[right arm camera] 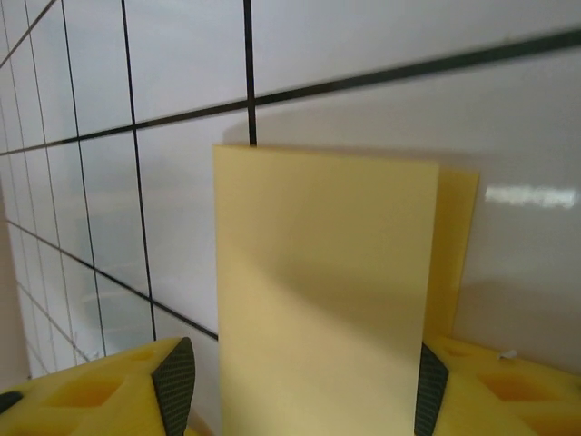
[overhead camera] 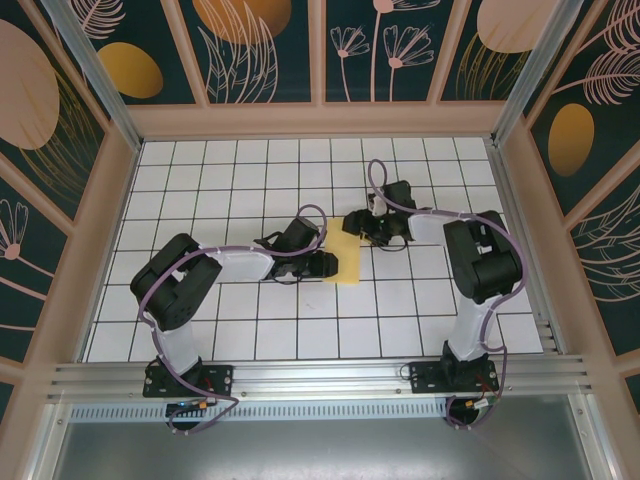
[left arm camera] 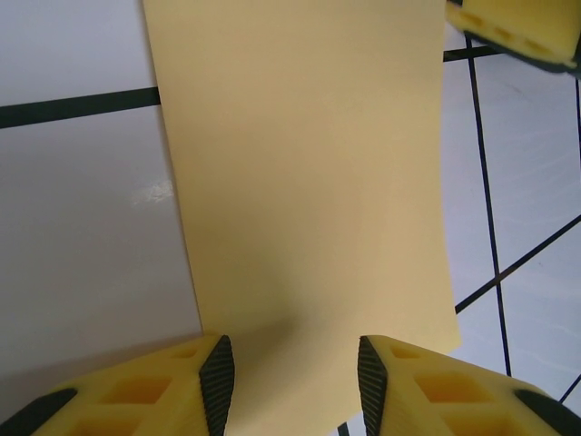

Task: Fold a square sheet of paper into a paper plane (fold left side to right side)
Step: Fold the triangle a second time at the center of the table.

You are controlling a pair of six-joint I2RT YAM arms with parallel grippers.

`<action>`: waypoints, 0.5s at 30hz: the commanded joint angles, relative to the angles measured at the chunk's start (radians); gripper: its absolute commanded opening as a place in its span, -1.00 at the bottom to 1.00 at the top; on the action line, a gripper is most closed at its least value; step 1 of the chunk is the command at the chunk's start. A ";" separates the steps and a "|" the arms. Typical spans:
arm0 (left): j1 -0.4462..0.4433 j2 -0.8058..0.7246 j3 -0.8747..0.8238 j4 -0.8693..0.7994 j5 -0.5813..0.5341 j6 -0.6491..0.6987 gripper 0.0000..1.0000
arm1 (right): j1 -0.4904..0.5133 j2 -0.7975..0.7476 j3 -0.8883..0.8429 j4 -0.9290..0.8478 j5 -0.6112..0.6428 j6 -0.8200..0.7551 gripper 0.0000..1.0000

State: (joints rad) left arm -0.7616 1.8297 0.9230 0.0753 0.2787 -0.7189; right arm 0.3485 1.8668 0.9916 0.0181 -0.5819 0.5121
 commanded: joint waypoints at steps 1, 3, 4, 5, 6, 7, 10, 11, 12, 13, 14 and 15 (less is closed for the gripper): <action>-0.011 0.002 -0.004 -0.008 -0.015 0.010 -0.09 | 0.005 -0.047 -0.038 0.042 -0.056 0.014 0.24; -0.010 -0.027 -0.007 -0.001 -0.030 0.024 -0.03 | 0.003 -0.052 -0.042 0.042 -0.056 0.014 0.11; -0.010 -0.052 -0.013 0.006 -0.044 0.031 0.00 | 0.004 -0.051 -0.041 0.035 -0.056 0.014 0.04; -0.011 -0.085 -0.023 0.013 -0.066 0.044 0.02 | 0.003 -0.051 -0.036 0.027 -0.057 0.014 -0.05; -0.011 -0.109 -0.036 0.021 -0.087 0.060 0.05 | 0.002 -0.053 -0.029 0.019 -0.059 0.015 -0.10; -0.010 -0.163 -0.049 0.029 -0.100 0.079 0.08 | 0.002 -0.057 -0.024 0.013 -0.058 0.018 -0.14; -0.019 -0.274 -0.108 0.067 -0.124 0.160 0.09 | -0.001 -0.068 0.009 -0.026 -0.081 0.028 -0.32; -0.031 -0.307 -0.128 0.073 -0.143 0.192 0.11 | -0.002 -0.069 0.025 -0.051 -0.090 0.029 -0.40; -0.047 -0.335 -0.143 0.072 -0.160 0.225 0.12 | -0.003 -0.071 0.041 -0.074 -0.093 0.030 -0.46; -0.061 -0.352 -0.148 0.065 -0.174 0.248 0.12 | -0.002 -0.073 0.051 -0.089 -0.094 0.032 -0.48; -0.078 -0.360 -0.150 0.051 -0.192 0.267 0.13 | -0.003 -0.076 0.062 -0.110 -0.098 0.035 -0.50; -0.104 -0.357 -0.151 0.038 -0.211 0.285 0.14 | -0.002 -0.076 0.071 -0.124 -0.101 0.038 -0.51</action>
State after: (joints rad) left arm -0.8158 1.4822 0.7944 0.1123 0.1345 -0.5442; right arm 0.3485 1.8423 1.0126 -0.0422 -0.6464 0.5411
